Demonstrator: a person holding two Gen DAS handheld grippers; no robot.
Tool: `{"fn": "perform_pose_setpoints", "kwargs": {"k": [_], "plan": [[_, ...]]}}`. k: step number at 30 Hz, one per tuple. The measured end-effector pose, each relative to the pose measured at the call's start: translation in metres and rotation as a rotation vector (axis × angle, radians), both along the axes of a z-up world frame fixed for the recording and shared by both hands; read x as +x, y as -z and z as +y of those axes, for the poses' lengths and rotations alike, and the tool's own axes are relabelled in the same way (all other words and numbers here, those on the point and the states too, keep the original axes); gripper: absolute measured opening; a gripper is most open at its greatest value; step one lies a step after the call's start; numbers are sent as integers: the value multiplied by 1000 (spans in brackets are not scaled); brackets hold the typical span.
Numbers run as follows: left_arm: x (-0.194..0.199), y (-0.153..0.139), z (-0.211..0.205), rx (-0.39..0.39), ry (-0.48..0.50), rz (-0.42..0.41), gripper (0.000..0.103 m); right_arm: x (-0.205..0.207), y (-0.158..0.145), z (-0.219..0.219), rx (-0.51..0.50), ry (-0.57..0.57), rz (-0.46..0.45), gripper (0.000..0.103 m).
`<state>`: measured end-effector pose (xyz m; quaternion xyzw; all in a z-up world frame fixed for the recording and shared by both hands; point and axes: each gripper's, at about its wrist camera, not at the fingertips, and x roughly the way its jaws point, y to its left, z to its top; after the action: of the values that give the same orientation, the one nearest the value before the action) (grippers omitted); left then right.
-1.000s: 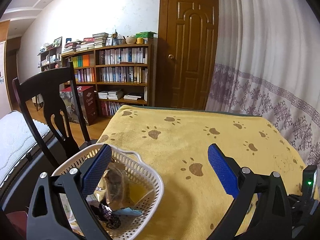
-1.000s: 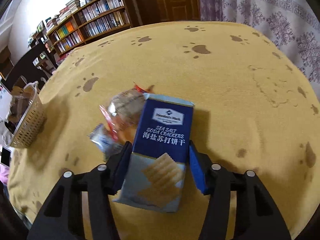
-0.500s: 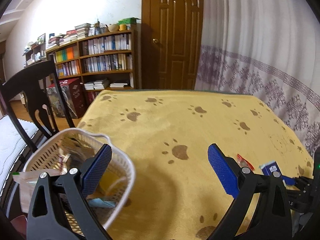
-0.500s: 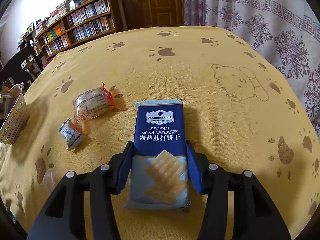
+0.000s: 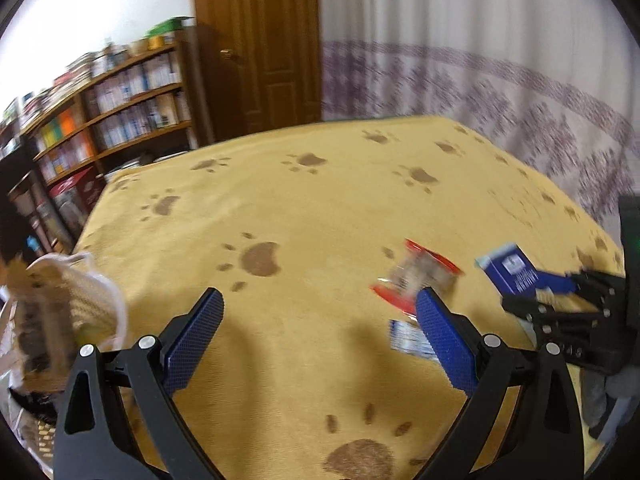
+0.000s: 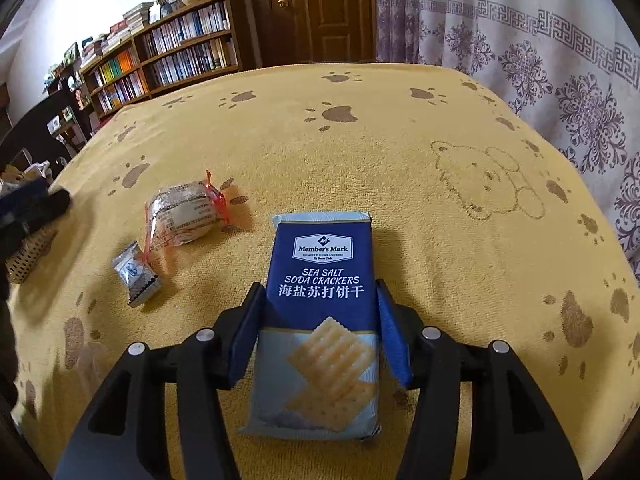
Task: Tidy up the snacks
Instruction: 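Reach the left tool toward the red-edged clear packet while the right tool holds the cracker box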
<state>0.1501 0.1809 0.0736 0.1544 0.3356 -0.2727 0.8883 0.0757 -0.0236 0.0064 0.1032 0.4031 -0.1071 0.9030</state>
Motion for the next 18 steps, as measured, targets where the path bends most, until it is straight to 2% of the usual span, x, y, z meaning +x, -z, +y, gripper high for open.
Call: {"fn": "perform_pose_setpoints", "kwargs": {"k": [4, 18], "plan": [[-1, 11, -22, 47, 55, 15, 98, -1, 0, -1, 15, -5, -7, 56], [20, 40, -68, 143, 102, 58, 98, -2, 0, -1, 36, -15, -14, 60]]}}
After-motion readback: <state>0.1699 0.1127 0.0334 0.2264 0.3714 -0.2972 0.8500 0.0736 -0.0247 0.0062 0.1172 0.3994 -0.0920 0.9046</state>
